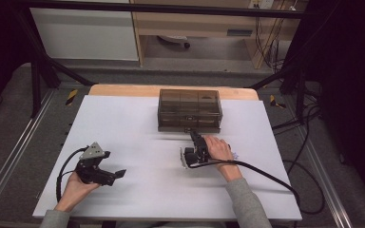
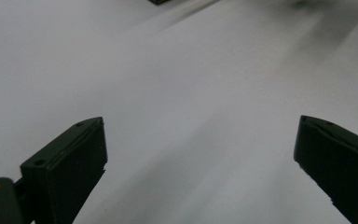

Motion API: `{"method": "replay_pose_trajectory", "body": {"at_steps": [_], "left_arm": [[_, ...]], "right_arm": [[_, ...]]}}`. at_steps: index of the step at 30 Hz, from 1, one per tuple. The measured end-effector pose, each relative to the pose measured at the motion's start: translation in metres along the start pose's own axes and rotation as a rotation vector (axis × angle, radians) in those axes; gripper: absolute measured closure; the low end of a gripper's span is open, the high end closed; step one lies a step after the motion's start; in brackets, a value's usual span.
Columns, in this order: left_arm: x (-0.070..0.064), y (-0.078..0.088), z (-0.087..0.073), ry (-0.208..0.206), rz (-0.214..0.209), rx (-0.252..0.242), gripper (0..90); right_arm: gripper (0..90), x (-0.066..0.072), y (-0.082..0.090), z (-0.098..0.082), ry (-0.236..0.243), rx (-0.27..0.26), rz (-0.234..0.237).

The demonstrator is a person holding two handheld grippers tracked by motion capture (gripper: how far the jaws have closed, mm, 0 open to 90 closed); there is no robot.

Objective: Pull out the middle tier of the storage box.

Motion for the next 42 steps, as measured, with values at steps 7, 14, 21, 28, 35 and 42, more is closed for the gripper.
{"method": "replay_pose_trajectory", "body": {"at_steps": [7, 14, 21, 28, 35, 42], "left_arm": [[-0.0002, -0.0001, 0.0001, -0.001, 0.000, 0.000, 2.3], [-0.0004, -0.0002, 0.0001, -0.001, -0.001, 0.001, 2.3], [-0.0004, -0.0004, 0.0000, -0.002, -0.001, 0.002, 2.3], [-0.0005, -0.0005, 0.0000, -0.002, -0.001, 0.002, 2.3], [-0.0004, -0.0007, -0.0001, -0.001, -0.001, 0.003, 2.3], [-0.0005, -0.0010, -0.0003, -0.001, -0.003, 0.005, 2.3]], "right_arm": [[81.2, 0.0010, 0.0026, -0.0005, -0.006, 0.002, 0.003], [81.2, 0.0010, 0.0061, -0.0010, -0.001, -0.001, 0.007], [80.9, 0.0010, 0.0069, 0.0000, -0.008, -0.003, 0.015], [67.8, -0.0015, 0.0077, -0.0024, -0.091, 0.016, 0.080], [46.2, -0.0030, 0.0101, -0.0026, -0.183, 0.006, 0.177], [36.8, -0.0071, 0.0075, 0.0003, -0.233, -0.006, 0.233]]}}
Point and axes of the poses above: each handheld gripper's, and its own axes: y roughly backward along the jaws, z roughly out of its top, x roughly to its left, the point moved 10 cm from there along -y, roughly forward along the jaws, and after that the axes turned 6 degrees about -z, right-handed, at the moved point
